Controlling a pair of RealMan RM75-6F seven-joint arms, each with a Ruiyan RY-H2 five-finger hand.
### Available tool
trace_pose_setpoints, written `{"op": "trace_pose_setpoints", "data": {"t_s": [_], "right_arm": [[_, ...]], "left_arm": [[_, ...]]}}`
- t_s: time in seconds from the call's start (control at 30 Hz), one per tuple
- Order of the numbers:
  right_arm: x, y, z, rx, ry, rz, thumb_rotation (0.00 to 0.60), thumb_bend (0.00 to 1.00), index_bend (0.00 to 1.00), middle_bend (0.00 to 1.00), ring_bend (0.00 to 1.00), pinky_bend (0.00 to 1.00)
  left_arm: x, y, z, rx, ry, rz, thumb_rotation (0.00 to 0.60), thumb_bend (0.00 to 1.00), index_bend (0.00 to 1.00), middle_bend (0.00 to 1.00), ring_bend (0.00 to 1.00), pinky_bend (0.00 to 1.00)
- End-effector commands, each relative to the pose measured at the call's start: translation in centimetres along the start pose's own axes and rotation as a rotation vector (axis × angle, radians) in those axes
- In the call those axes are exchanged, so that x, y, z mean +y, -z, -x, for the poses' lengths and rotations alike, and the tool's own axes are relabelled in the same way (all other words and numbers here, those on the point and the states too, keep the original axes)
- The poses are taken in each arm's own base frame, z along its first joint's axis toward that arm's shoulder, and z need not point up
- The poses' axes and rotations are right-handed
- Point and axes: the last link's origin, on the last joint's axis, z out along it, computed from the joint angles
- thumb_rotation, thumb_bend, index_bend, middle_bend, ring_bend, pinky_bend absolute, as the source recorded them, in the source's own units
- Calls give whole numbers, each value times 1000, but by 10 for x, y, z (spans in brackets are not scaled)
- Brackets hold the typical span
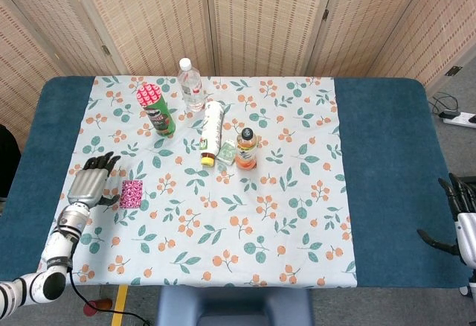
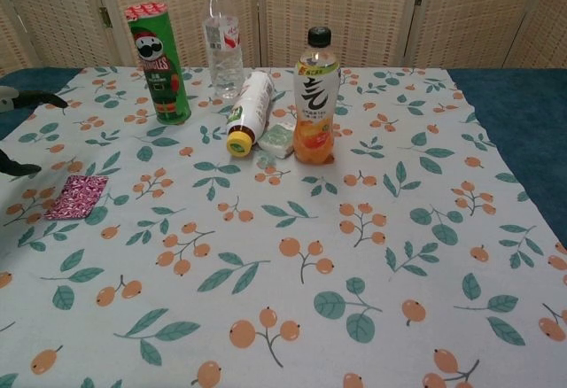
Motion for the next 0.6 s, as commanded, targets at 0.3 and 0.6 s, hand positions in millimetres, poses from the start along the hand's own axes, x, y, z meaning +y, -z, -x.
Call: {"op": "trace_pose_setpoints", "data": {"t_s": [0.3,0.6], "right_arm": [[-1,-13,-2,-80,-65,-52,600,198,0,0,0,0],[-1,-3,-1,-85,-131,-75,600,197,0,0,0,0]], "left_arm": [[-35,73,-4,271,68,-7,600,342,162,0,0,0],[-45,128,7,320,69,0,600,342,163,0,0,0]]}}
